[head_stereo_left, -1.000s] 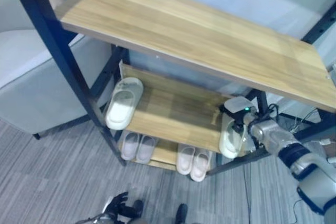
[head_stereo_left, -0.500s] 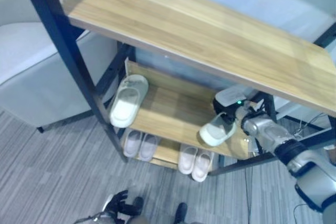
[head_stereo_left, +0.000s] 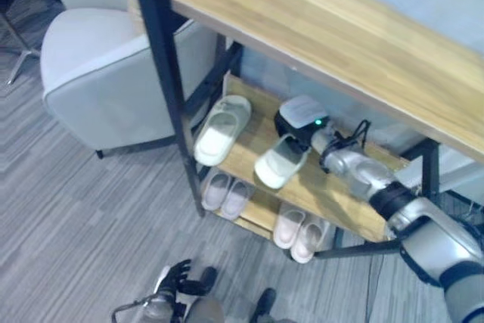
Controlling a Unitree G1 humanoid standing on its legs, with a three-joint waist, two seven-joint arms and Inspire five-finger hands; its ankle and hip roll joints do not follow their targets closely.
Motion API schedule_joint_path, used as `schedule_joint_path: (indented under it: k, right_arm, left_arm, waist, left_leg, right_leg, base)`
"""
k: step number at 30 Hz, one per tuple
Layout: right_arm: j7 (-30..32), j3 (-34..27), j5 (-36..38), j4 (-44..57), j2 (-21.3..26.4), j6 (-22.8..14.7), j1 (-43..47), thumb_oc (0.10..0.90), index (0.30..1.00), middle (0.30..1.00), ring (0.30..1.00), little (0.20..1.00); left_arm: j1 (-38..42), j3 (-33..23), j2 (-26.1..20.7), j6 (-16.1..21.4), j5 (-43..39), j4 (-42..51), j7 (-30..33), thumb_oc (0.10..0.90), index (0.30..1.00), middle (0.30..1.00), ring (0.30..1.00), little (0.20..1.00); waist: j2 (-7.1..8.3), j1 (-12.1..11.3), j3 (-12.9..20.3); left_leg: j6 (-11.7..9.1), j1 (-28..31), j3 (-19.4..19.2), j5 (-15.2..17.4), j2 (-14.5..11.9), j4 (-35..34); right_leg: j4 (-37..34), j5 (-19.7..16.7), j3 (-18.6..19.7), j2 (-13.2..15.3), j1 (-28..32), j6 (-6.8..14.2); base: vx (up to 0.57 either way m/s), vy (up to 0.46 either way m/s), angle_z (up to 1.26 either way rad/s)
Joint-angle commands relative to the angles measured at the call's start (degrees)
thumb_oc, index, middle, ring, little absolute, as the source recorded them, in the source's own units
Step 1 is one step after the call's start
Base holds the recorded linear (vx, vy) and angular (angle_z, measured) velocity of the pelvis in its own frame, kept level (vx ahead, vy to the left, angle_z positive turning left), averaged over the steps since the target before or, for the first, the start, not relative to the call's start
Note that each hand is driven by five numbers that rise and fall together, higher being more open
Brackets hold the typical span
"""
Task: Arrange the slippers neatly on the shoe rack.
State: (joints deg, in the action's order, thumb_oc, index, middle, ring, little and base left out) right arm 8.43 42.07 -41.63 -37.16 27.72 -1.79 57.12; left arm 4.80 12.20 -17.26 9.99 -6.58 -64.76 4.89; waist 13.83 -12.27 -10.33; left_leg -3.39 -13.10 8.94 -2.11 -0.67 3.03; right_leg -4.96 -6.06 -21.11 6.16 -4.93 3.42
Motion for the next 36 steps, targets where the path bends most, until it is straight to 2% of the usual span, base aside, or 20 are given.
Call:
schedule_joint_path:
  k: [1,8,15,16,17,18,27,36]
  right_arm:
    - [6.4,-2.2,2.4,-2.1,1.9,0.8,11.0,0.400,0.300,0.300,0.300,0.300]
    - [7.7,0.9,0.7,-8.7,1.3,2.1,14.6,0.400,0.300,0.300,0.300,0.300]
    - [8.3,2.1,-0.7,-10.9,1.5,2.8,15.4,0.400,0.300,0.300,0.300,0.300]
    - [8.6,2.0,-0.7,-10.8,1.6,2.9,15.3,0.571,0.556,0.556,0.556,0.556]
    - [8.5,2.0,-0.7,-10.8,1.6,2.9,15.3,0.704,0.756,0.756,0.756,0.756]
    - [8.7,1.8,-0.6,-10.5,1.8,2.9,15.1,0.800,0.900,0.900,0.900,0.900]
    - [9.5,0.3,0.5,-7.0,2.8,2.2,13.3,0.800,0.900,0.900,0.900,0.900]
    - [9.5,-2.7,0.8,1.0,5.1,1.2,9.7,0.800,0.900,0.900,0.900,0.900]
  left_arm:
    - [-0.6,5.0,1.3,1.0,-0.9,-2.1,0.8,0.800,0.900,0.900,0.900,0.900]
    - [-0.1,6.5,0.9,1.4,-1.6,-1.5,1.2,0.800,0.900,0.900,0.900,0.900]
    - [0.6,7.2,1.2,1.4,-1.9,-1.2,1.6,0.800,0.900,0.900,0.900,0.900]
    - [0.7,7.2,1.4,1.4,-1.9,-1.2,1.7,0.800,0.900,0.900,0.900,0.900]
    - [0.7,7.2,1.4,1.4,-1.9,-1.3,1.7,0.800,0.900,0.900,0.900,0.900]
    - [0.7,7.2,1.5,1.4,-1.9,-1.2,1.8,0.800,0.900,0.900,0.900,0.900]
    - [0.5,7.1,2.1,1.5,-1.8,-1.2,1.9,0.800,0.900,0.900,0.900,0.900]
    - [0.1,6.0,2.7,1.3,-1.4,-1.0,2.0,0.800,0.900,0.900,0.900,0.900]
  waist:
    - [-0.55,-2.1,1.2]
    - [0.04,-3.9,0.6]
    - [-0.27,-4.0,0.4]
    - [-0.42,-3.9,0.4]
    - [-0.42,-3.9,0.4]
    - [-0.52,-3.8,0.4]
    - [-1.23,-2.7,0.6]
    - [-1.76,-1.4,0.8]
  left_leg:
    - [0.0,4.5,-0.6,-0.2,1.0,-7.9]
    - [-0.5,3.4,1.0,-0.8,1.2,-7.8]
    - [-0.6,2.9,1.8,-1.0,1.4,-7.8]
    - [-0.6,2.9,1.8,-1.0,1.4,-7.8]
    - [-0.6,2.9,1.8,-1.0,1.4,-7.8]
    - [-0.6,2.9,1.8,-1.0,1.3,-7.8]
    - [-0.5,3.2,1.0,-0.8,1.1,-7.8]
    - [-0.3,3.7,0.2,-0.5,1.0,-7.8]
  right_leg:
    - [4.7,6.0,0.5,2.2,2.0,4.9]
    - [4.6,6.2,-1.6,2.2,2.1,4.7]
    - [4.6,6.3,-2.3,2.2,1.9,4.6]
    - [4.7,6.3,-2.4,2.2,1.9,4.6]
    - [4.7,6.3,-2.4,2.2,1.9,4.6]
    - [4.8,6.3,-2.4,2.3,1.8,4.6]
    - [4.8,6.1,-1.7,2.6,1.4,4.6]
    - [5.0,6.0,-0.9,2.6,1.2,4.6]
  base:
    - [0.02,-0.023,0.21]
    - [0.01,-0.022,0.20]
    - [0.00,-0.001,0.06]
    - [0.00,0.000,0.00]
    - [0.00,0.000,0.00]
    - [0.00,0.000,0.00]
    - [0.00,0.001,0.00]
    - [0.00,0.002,-0.02]
